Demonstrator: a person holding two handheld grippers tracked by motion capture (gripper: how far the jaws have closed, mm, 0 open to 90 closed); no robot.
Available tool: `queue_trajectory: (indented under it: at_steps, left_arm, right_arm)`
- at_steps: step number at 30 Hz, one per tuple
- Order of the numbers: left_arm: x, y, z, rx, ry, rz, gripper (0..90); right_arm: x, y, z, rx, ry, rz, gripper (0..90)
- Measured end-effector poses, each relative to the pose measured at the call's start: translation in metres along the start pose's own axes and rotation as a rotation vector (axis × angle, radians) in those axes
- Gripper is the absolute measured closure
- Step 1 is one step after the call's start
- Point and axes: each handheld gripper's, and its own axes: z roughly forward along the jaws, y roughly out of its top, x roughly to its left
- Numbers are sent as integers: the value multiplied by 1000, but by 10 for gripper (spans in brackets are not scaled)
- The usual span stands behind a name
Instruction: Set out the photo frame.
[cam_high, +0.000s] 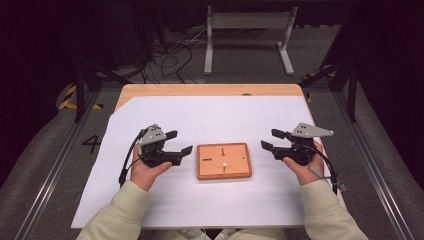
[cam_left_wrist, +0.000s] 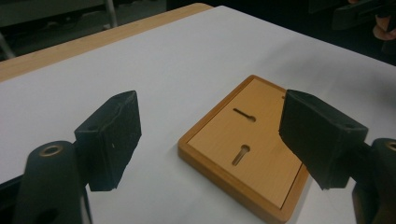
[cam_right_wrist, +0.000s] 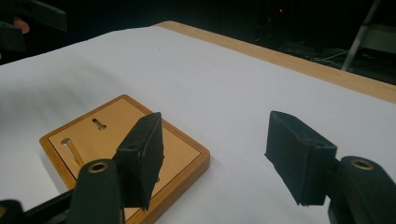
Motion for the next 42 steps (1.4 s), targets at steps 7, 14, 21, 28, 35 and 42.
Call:
queue_trajectory:
  at_steps: [7, 14, 21, 28, 35, 42]
  left_arm:
    - [-16, 4, 20, 14, -62, 9, 225]
    - [-23, 3, 37, 51, -139, -15, 280]
    - [-37, 1, 58, 74, -238, 10, 335]
    - [-44, -9, 81, 138, -323, 33, 463]
    - [-51, -22, 96, 134, -332, 81, 645]
    - [-55, -29, 104, 194, -341, 106, 725]
  right_arm:
    - [-1, -1, -1, -1, 0, 7, 374]
    - [-2, -1, -3, -1, -11, 13, 371]
    - [-3, -2, -5, 4, -16, 24, 374]
    - [-4, -4, -12, -5, -38, 36, 373]
    - [-4, -7, -14, 1, -44, 35, 372]
    - [-3, -8, -15, 4, -46, 35, 372]
